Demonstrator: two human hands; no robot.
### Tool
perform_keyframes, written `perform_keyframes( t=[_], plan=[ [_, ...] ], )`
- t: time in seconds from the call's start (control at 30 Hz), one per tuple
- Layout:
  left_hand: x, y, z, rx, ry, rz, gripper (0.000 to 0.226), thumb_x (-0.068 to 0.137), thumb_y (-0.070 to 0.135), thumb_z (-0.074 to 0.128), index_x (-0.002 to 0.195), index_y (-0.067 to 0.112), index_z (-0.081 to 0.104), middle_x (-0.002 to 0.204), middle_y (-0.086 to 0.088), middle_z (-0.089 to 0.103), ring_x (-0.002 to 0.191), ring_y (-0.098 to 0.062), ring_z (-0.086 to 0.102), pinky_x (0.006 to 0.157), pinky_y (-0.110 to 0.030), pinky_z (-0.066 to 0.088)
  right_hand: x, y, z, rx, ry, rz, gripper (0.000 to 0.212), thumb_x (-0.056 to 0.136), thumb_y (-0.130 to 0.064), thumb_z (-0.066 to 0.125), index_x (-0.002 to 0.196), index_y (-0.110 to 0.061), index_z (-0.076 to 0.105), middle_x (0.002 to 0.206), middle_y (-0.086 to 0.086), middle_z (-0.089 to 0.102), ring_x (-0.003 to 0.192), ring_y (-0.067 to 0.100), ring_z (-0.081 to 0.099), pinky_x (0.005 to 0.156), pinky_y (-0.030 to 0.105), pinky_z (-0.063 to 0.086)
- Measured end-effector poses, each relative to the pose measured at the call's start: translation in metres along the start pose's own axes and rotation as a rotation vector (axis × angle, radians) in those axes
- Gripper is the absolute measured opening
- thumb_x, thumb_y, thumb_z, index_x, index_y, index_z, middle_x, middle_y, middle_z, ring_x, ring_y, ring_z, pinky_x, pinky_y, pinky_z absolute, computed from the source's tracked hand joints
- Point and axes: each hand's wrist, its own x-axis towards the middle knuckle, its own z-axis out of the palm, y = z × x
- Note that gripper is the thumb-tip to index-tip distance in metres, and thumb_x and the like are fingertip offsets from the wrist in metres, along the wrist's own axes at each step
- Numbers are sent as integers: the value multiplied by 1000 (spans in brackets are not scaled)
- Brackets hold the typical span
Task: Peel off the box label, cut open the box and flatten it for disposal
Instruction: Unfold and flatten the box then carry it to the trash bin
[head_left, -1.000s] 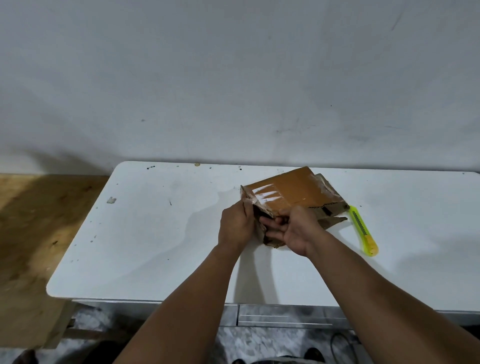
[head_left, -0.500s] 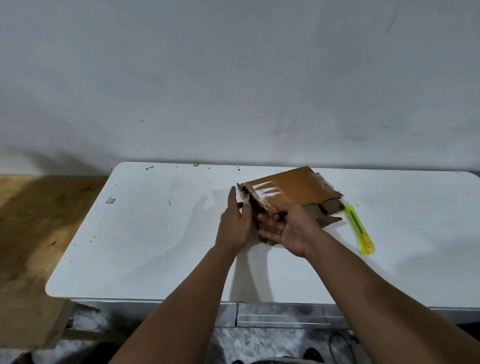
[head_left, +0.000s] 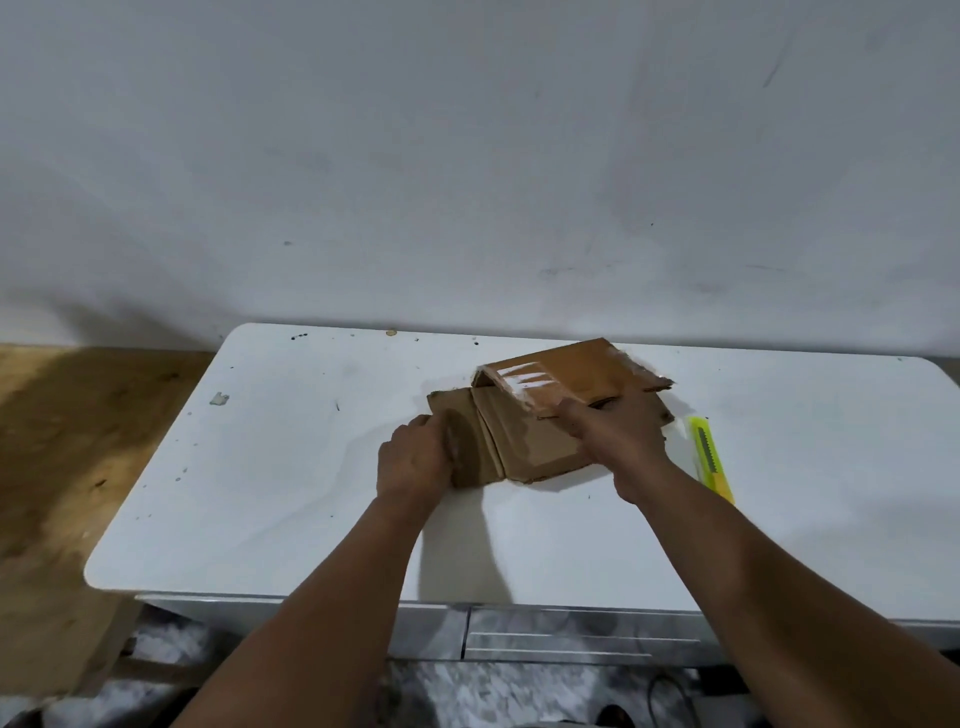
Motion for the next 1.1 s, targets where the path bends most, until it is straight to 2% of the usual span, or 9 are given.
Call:
perform_keyframes(
  t=[0.1, 0.17, 0.3, 0.37, 0.6, 0.73, 0.87, 1.0, 1.1],
  plan=[
    [3, -10, 4, 102, -8, 39, 45, 99, 21, 42, 144, 28, 45, 126, -3, 62, 116, -31, 52, 89, -39, 43, -4, 9, -1, -220, -113, -58, 29, 81, -39, 71, 105, -31, 57, 86, -17, 58, 81, 5, 58, 63, 25, 44],
    [4, -16, 6, 159, -5, 58, 43, 98, 17, 45, 139, 28, 50, 129, -1, 61, 122, -31, 46, 90, -40, 43, -6, 15, -1, -361, -172, -122, 20, 83, -39, 67, 99, -35, 56, 83, -16, 60, 79, 8, 60, 65, 30, 50],
    [6, -26, 3, 330, 103, 145, 50, 84, 5, 67, 130, 23, 59, 144, -6, 51, 123, -36, 47, 83, -43, 47, -1, 31, 1, -606, -136, -285, 34, 85, -21, 58, 119, -25, 64, 86, -6, 67, 82, 21, 65, 68, 31, 52],
    [9, -28, -1, 421, 105, 235, 51, 78, 3, 73, 124, 23, 64, 135, -5, 57, 115, -34, 53, 79, -41, 47, 6, 37, 2, -683, -96, -358, 33, 88, -23, 54, 119, -27, 64, 85, -4, 68, 77, 20, 64, 63, 28, 48],
    [31, -47, -15, 481, -37, 320, 48, 87, 9, 60, 131, 28, 62, 127, 6, 68, 115, -27, 59, 93, -35, 44, 16, 15, 3, -993, 111, -671, 28, 84, -44, 49, 96, -35, 73, 97, -1, 66, 96, 24, 60, 71, 30, 45],
    [23, -55, -11, 286, -139, 234, 58, 100, 15, 37, 156, 28, 35, 163, 7, 35, 149, -32, 28, 119, -47, 23, 12, 2, 5, -1067, 115, -763, 29, 83, -41, 50, 95, -34, 75, 95, -1, 63, 97, 27, 56, 78, 36, 41],
    [8, -44, 0, 235, -225, 135, 71, 101, 57, 20, 162, 22, 13, 171, 1, 5, 156, -37, -4, 122, -58, -4, 16, 12, 7, -1083, 70, -728, 22, 84, -39, 56, 97, -33, 73, 110, -1, 61, 109, 24, 53, 93, 40, 40],
    [2, -37, 12, 315, -211, 140, 106, 78, 72, -9, 161, 7, 2, 170, -14, -4, 155, -38, -9, 124, -51, -5, 14, 23, 8, -1022, -29, -692, 18, 91, -35, 51, 94, -29, 67, 82, -9, 66, 82, 18, 55, 93, 36, 44],
    [2, -36, 8, 287, -232, 225, 91, 93, 64, 7, 160, 2, 6, 168, -21, -1, 156, -38, -2, 126, -45, 3, 10, 26, 7, -1010, -59, -676, 16, 93, -37, 52, 94, -30, 65, 81, -11, 66, 79, 16, 49, 77, 30, 41]
  ],
)
